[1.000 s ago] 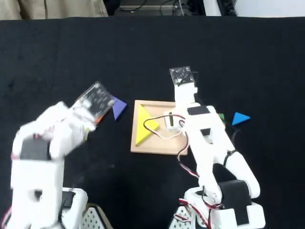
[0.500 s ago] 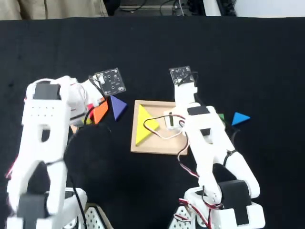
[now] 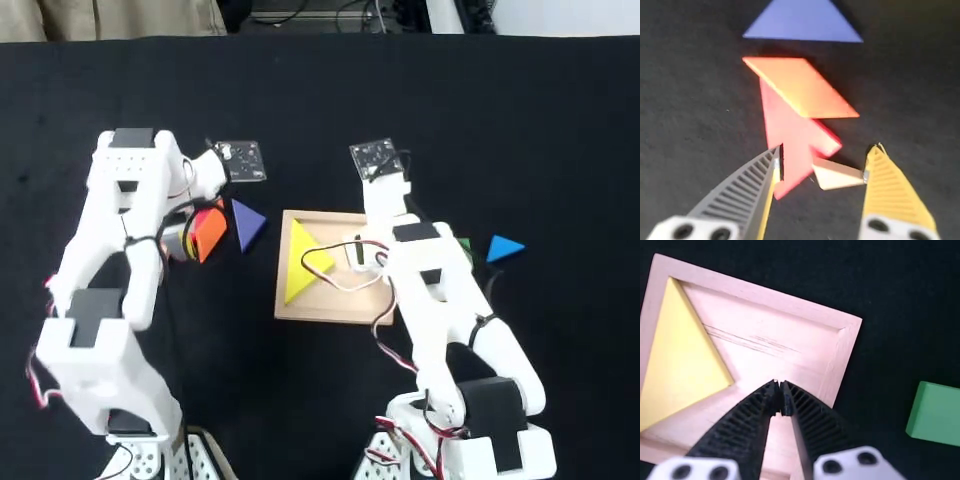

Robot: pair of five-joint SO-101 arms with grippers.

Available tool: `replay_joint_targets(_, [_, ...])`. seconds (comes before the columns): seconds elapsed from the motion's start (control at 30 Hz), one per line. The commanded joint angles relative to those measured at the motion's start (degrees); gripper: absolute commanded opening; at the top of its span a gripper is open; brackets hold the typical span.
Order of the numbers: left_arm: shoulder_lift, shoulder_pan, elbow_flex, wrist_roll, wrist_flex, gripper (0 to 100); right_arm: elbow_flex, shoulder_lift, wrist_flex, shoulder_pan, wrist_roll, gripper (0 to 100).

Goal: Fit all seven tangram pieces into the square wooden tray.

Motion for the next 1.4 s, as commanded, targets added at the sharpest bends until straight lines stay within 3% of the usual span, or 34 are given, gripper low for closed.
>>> replay_joint_targets(0.0, [3.43,-1.63,-4.53,-0.62,-2.73,27,-0.13,-2.33,-1.41,0.97,0.44,1.1])
replay_joint_targets(0.63, [7.30,-3.12,-0.57,-4.31,-9.32,27,0.75,-2.24,-3.52,0.79,0.44,1.1])
replay_joint_targets(1.03, [20.31,-2.86,-11.47,-1.14,-7.38,27,0.75,-2.24,-3.43,0.79,0.44,1.1])
replay_joint_targets(1.37, [21.01,-2.77,-19.65,-1.58,4.13,8,0.75,-2.24,-3.60,0.79,0.44,1.1])
